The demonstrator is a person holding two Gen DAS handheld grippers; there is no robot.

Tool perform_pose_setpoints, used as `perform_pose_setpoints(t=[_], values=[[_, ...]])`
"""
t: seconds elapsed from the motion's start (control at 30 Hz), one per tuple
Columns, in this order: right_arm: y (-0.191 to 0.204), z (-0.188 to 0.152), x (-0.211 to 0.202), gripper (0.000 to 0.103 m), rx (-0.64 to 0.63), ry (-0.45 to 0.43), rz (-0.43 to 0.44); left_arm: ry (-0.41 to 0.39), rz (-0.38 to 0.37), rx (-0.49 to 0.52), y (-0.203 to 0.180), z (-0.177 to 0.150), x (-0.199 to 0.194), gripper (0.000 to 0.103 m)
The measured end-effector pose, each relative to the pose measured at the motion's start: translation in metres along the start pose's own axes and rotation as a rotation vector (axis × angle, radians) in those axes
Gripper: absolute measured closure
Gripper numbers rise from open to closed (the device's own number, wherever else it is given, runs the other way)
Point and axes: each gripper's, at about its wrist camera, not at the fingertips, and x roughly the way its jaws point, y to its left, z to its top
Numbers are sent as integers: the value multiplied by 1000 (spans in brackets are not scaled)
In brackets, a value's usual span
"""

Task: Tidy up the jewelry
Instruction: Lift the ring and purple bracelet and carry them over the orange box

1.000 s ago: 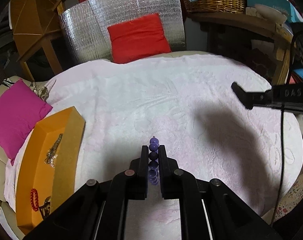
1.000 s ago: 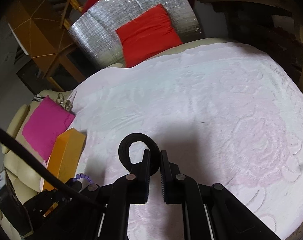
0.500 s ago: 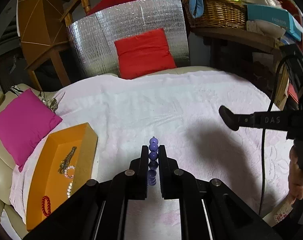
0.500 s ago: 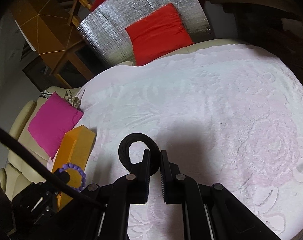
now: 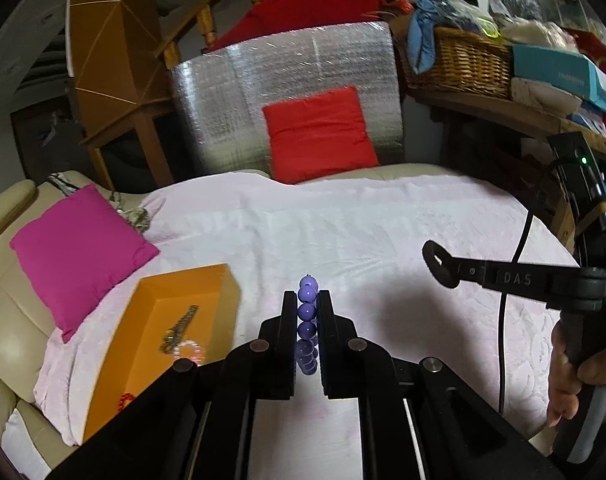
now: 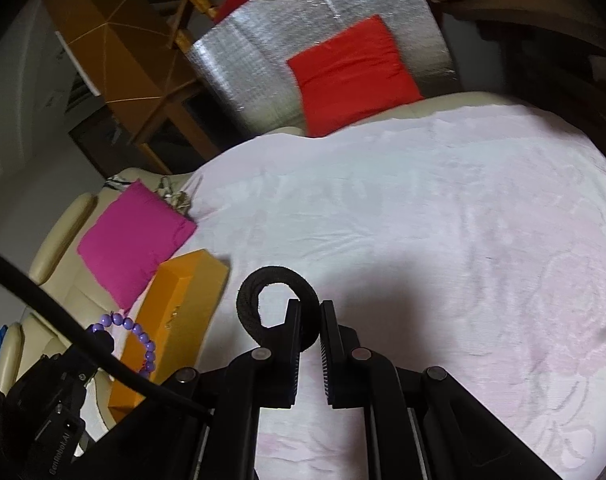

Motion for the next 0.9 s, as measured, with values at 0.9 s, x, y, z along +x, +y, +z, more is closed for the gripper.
perform_pose_setpoints(t=[0.9], values=[[186,-46,92,93,-247,121,220,3,230,-198,179,-37,-16,93]])
